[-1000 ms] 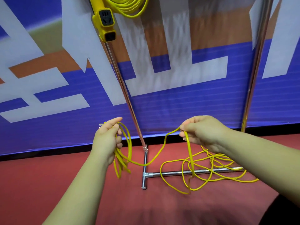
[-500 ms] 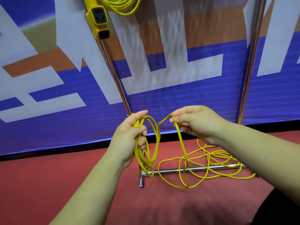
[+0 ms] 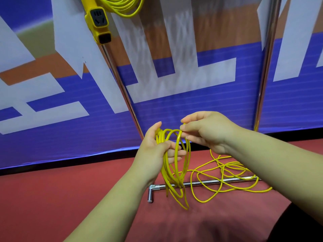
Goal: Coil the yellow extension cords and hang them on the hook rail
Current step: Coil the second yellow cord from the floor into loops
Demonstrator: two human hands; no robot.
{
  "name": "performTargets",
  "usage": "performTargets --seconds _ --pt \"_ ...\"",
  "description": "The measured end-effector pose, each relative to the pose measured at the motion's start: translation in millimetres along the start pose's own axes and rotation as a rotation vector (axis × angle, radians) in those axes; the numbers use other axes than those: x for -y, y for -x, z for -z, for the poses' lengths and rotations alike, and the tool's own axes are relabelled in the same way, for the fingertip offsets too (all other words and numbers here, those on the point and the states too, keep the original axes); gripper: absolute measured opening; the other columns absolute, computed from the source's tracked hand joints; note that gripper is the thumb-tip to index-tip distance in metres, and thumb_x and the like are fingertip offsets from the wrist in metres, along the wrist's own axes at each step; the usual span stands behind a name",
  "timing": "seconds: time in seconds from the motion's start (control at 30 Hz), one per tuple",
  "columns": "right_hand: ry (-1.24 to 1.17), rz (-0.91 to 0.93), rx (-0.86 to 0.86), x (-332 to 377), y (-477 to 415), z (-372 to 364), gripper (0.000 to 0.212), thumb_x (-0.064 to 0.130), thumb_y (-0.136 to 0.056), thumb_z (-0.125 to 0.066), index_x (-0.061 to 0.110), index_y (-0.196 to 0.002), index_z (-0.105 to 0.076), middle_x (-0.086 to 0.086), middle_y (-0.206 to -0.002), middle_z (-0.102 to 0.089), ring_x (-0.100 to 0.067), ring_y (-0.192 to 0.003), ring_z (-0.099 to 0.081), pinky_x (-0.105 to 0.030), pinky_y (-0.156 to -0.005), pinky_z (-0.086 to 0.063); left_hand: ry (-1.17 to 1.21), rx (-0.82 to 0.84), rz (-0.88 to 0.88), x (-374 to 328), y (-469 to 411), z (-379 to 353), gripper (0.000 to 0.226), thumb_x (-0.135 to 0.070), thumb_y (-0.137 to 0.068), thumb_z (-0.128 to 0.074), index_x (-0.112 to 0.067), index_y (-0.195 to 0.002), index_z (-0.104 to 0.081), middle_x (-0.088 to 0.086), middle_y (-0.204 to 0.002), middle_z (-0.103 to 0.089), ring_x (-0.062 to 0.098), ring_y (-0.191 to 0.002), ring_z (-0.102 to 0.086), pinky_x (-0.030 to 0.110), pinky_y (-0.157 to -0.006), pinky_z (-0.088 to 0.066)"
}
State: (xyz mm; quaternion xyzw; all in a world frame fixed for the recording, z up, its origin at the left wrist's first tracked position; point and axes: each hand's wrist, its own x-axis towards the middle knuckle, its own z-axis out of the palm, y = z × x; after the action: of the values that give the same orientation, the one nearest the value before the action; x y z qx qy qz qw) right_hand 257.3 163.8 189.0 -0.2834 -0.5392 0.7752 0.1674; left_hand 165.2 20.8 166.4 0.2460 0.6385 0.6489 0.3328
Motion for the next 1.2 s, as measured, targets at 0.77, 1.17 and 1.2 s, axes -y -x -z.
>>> performTargets --seconds 0.77,1.17,1.2 --pt "0.638 0.229 0.223 -39.1 -12.7 21.1 0.024 0.006 -0.077 -0.079 0.009 -0.094 -0.062 -0.009 -0.088 -0.076 -0.009 -0.064 -0.062 -0.035 -0.067 -0.049 0.213 -0.152 -0.198 -33.5 2.0 21.5 0.033 -0.009 -0.104 -0.048 -0.026 -0.128 -0.064 0.001 -0.070 -0.043 0.008 -0.047 -0.031 0.017 -0.039 -0.031" --pt "0.817 0.266 0.401 -112.7 -12.4 -15.8 0.039 0.012 -0.080 -0.076 0.024 -0.084 -0.039 0.002 -0.108 -0.067 -0.019 -0.099 -0.066 -0.039 -0.087 -0.055 0.453 -0.322 -0.285 -50.4 11.7 48.7 0.027 -0.007 -0.106 -0.040 -0.012 -0.121 -0.062 0.001 -0.066 -0.044 0.006 -0.045 -0.034 0.017 -0.039 -0.032" --pt "0.820 0.276 0.412 -114.7 -14.0 -18.2 0.040 0.013 -0.080 -0.076 0.024 -0.084 -0.038 0.005 -0.108 -0.067 -0.016 -0.102 -0.065 -0.036 -0.087 -0.054 0.480 -0.337 -0.285 -51.0 11.7 52.1 0.028 -0.007 -0.106 -0.039 -0.012 -0.123 -0.061 0.001 -0.066 -0.044 0.006 -0.044 -0.034 0.017 -0.039 -0.033"
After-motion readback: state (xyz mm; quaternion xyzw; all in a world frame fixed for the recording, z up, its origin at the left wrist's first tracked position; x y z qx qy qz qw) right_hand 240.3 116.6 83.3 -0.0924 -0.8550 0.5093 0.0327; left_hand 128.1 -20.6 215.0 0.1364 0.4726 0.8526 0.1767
